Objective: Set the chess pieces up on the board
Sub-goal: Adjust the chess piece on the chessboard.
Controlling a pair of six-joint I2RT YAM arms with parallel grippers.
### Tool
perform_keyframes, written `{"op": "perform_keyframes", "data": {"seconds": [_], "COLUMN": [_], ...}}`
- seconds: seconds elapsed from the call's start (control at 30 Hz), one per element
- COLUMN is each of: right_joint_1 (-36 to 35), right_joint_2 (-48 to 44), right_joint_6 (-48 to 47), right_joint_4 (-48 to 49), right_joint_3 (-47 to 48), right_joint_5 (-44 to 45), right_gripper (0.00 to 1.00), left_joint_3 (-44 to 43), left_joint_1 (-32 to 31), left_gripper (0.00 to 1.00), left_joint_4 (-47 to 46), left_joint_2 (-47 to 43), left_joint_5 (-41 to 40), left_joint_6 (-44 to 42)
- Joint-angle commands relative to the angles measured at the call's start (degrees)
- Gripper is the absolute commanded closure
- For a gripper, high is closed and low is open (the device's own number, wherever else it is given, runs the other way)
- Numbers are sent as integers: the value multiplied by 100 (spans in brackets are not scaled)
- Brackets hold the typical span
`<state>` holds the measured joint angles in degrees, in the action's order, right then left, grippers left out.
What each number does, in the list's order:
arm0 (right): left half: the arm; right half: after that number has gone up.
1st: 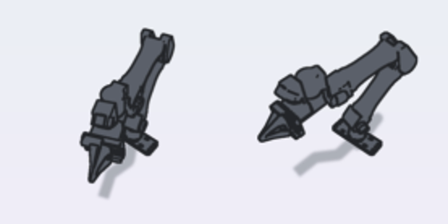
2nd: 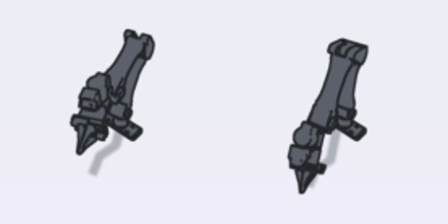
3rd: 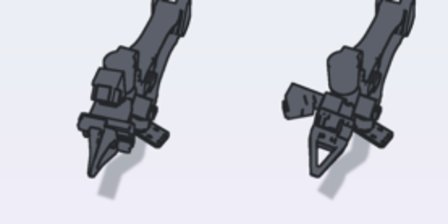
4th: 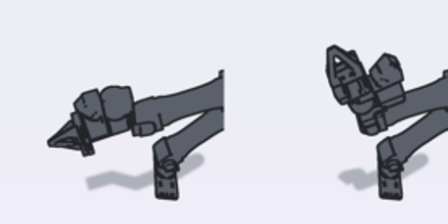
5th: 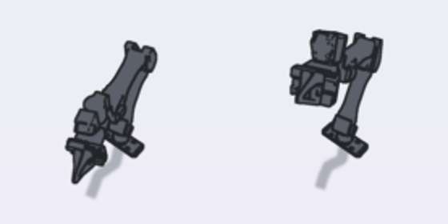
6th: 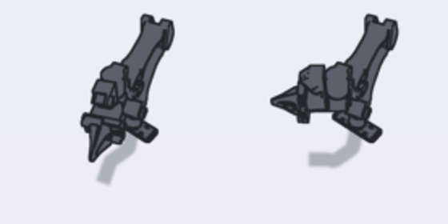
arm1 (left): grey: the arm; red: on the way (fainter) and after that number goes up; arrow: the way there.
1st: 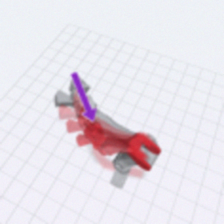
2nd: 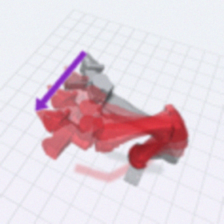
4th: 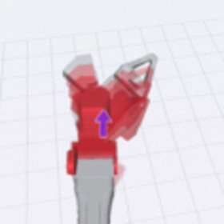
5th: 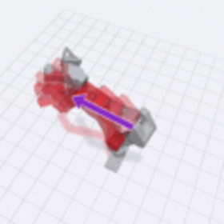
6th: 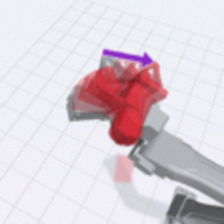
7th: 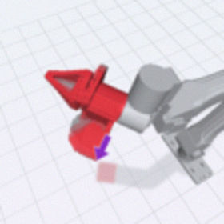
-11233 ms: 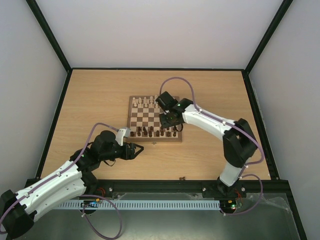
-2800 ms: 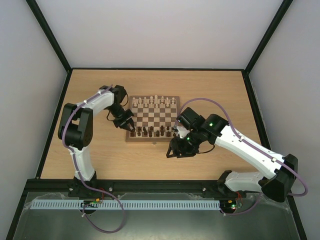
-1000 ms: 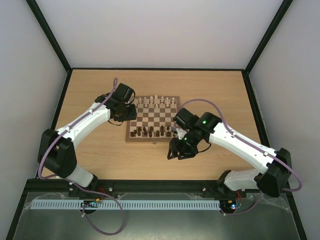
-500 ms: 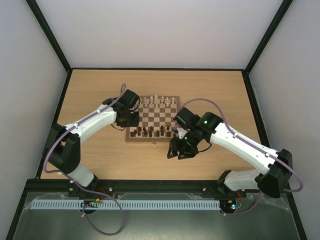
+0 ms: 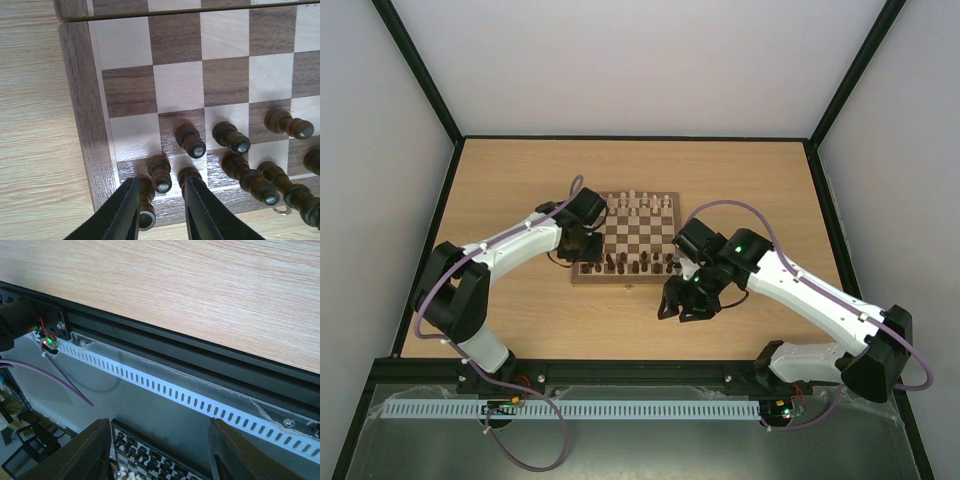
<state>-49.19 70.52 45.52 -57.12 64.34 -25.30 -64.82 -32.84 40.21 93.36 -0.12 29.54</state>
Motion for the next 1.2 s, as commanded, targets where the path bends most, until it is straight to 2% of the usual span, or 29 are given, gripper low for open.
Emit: {"op": "perform_keyframes", "data": {"seconds": [0.0, 0.37, 0.73, 1.17], "right_joint_1": [-20, -20, -19, -20], "right_joint_2": [-149, -275, -327, -348], "right_joint_6": [125, 202, 227, 222], "right_joint_4": [-232, -185, -124, -116], "right_joint_3": [-113, -259, -328, -378], "right_joint_5": [-89, -117, -153, -151], "right_gripper": [47, 47, 47, 47], "left_joint_3": [-40, -75, -92, -367], "left_joint_1": [-18, -21, -20, -10], "left_gripper": [73, 77, 87, 89], "left_joint_4": [103, 141, 194, 207], "left_joint_2": [174, 340, 424, 686], "left_joint_5": [-129, -136, -183, -441], "left_joint_6": [-76, -172, -163, -196]}}
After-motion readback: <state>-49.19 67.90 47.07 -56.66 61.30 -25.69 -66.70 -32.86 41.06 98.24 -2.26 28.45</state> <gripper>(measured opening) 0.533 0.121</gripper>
